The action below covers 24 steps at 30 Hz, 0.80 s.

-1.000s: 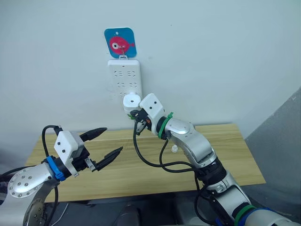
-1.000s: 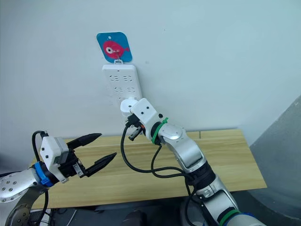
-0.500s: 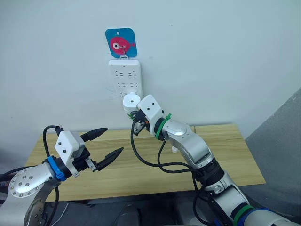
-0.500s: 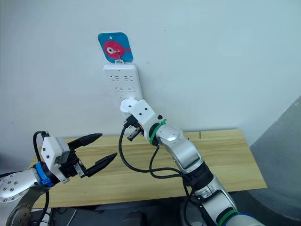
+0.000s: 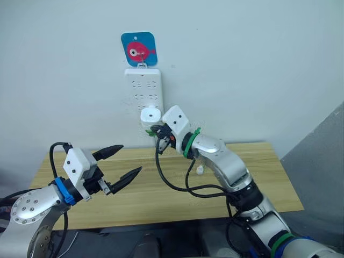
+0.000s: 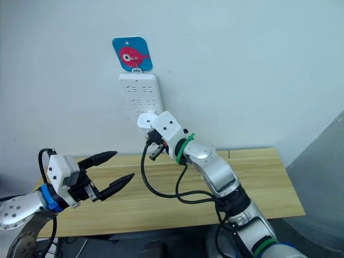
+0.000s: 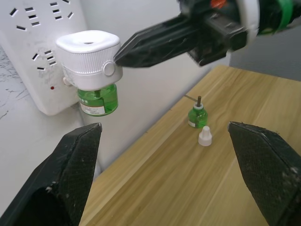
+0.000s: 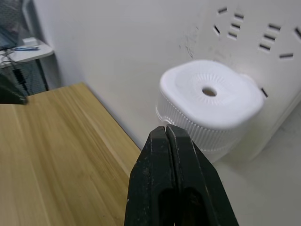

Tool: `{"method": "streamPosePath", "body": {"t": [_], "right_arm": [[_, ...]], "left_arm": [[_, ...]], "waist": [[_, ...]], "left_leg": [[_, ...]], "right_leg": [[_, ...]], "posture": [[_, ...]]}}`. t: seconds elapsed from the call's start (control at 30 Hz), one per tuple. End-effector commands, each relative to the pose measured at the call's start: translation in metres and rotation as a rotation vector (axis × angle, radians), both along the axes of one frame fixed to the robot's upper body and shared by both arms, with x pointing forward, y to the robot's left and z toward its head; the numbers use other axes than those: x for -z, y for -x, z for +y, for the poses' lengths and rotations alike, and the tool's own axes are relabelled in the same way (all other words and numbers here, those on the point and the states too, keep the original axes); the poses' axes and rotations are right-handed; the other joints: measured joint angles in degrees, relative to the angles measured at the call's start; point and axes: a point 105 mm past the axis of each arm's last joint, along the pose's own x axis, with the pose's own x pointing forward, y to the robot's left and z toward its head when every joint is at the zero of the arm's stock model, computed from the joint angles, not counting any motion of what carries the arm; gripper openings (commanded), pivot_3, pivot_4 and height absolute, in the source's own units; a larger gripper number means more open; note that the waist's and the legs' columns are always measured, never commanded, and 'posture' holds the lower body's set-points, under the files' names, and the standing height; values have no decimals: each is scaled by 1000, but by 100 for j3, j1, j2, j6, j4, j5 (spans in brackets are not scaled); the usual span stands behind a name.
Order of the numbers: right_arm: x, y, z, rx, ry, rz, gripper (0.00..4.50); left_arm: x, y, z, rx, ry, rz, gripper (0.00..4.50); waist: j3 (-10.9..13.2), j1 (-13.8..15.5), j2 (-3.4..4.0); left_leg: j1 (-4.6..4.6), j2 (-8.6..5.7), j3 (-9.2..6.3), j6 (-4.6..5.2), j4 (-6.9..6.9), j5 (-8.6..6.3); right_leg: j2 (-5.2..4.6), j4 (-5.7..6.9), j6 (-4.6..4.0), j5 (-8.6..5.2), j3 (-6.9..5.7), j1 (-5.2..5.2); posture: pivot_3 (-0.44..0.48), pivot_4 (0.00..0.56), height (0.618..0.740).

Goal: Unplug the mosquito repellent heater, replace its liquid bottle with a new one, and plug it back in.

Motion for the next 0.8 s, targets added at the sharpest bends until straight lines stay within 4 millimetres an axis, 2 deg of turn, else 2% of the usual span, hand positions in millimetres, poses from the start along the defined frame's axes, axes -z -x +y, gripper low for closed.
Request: {"method": "streamPosePath", "body": {"t": [0.03, 0.13, 0.2, 0.23, 0.3, 0.43, 0.63, 0.67, 0.8], "right_arm": [[-13, 21, 0, -133, 18, -76, 20], [-10, 30, -16, -199, 90, -108, 20], [-5, 35, -36, -241, 165, -123, 20], [-2, 37, -50, -254, 210, -120, 177], [8, 41, -80, -289, 326, -107, 577], [17, 42, -137, -283, 513, -56, 1972], [4, 31, -190, -171, 607, -74, 4246], [1, 31, -195, -163, 615, -84, 4462], [-2, 43, -210, -192, 625, -54, 4462]], "left_arm": [[-7, -1, 5, 25, -10, -16, 4500], [-6, -5, 15, 18, -41, 6, 4500], [-2, -6, 29, 1, -88, 50, 4500], [-2, -6, 36, 3, -112, 75, 4500], [-2, -6, 48, 14, -151, 111, 4500], [-4, -10, 68, 26, -230, 151, 4500], [-3, -8, 78, 49, -297, 239, 4500], [-2, -9, 79, 41, -305, 251, 4500], [-1, -11, 86, -16, -358, 263, 4500]], "waist": [[-2, -4, 0], [-21, -5, -5], [-30, 3, -9], [-33, 10, -10], [-37, 38, -13], [-39, 104, -13], [-87, 118, -13], [-91, 126, -13], [-129, 136, -5]], "left_leg": [[0, 1, 0, 0, 0, 0], [1, 1, -2, 0, 1, 0], [0, 0, -1, 0, 1, 0], [-1, 0, -1, 0, 1, 0], [-1, -3, -1, 0, 1, 0], [4, -2, 9, 1, 2, 0], [12, 5, 17, 1, -3, -1], [10, 4, 17, 1, -3, -1], [10, 1, 19, 1, 1, -1]], "right_leg": [[0, 0, 0, 0, -1, -1], [2, 1, 2, -3, -2, 0], [2, -1, 4, -4, -3, 0], [2, -3, 5, -5, -3, 0], [-1, -6, 8, -7, -4, 2], [-4, -8, 10, -16, -5, 3], [0, -3, 5, -18, -3, 3], [-1, -4, 5, -18, -3, 3], [-6, -4, 6, -18, -3, 5]], "posture": [[-52, 62, 740], [-47, 48, 740], [-43, 44, 740], [-42, 43, 740], [-33, 38, 740], [-31, 30, 740], [-28, 11, 740], [-28, 11, 740], [-33, 5, 740]]}}
